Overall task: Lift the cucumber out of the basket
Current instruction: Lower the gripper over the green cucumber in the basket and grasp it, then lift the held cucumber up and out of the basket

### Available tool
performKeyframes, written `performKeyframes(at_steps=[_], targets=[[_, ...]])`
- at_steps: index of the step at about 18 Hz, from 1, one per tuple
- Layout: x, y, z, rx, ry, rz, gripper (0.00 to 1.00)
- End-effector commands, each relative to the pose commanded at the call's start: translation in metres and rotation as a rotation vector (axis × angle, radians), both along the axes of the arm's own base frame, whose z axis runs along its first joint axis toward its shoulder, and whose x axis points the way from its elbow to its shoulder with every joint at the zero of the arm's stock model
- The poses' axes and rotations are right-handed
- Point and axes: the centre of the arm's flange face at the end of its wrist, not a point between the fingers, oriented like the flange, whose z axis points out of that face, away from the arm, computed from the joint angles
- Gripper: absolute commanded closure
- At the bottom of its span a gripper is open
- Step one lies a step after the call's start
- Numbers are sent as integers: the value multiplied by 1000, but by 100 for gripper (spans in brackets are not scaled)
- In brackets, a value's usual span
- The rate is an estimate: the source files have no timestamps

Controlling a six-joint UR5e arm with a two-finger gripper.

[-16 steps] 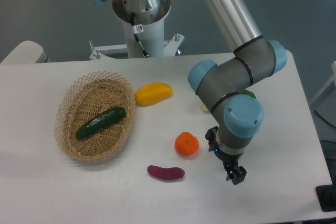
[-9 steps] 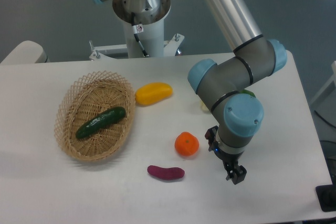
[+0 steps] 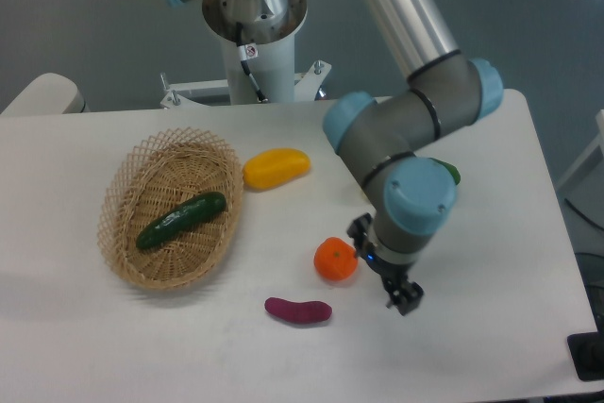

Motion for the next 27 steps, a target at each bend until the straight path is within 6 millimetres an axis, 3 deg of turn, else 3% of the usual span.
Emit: performKeyframes(at_steps=[8, 12, 17, 22, 24, 25, 27], targets=[[137, 5, -5, -29, -46, 69, 0], [206, 11, -28, -23, -25, 92, 0], [259, 9, -46, -46, -25, 140, 0], [302, 27, -65, -44, 17, 182, 0], [308, 34, -76, -43, 41, 203, 0], [311, 35, -81, -45, 55, 202, 3], [312, 37, -87, -57, 88, 207, 18]])
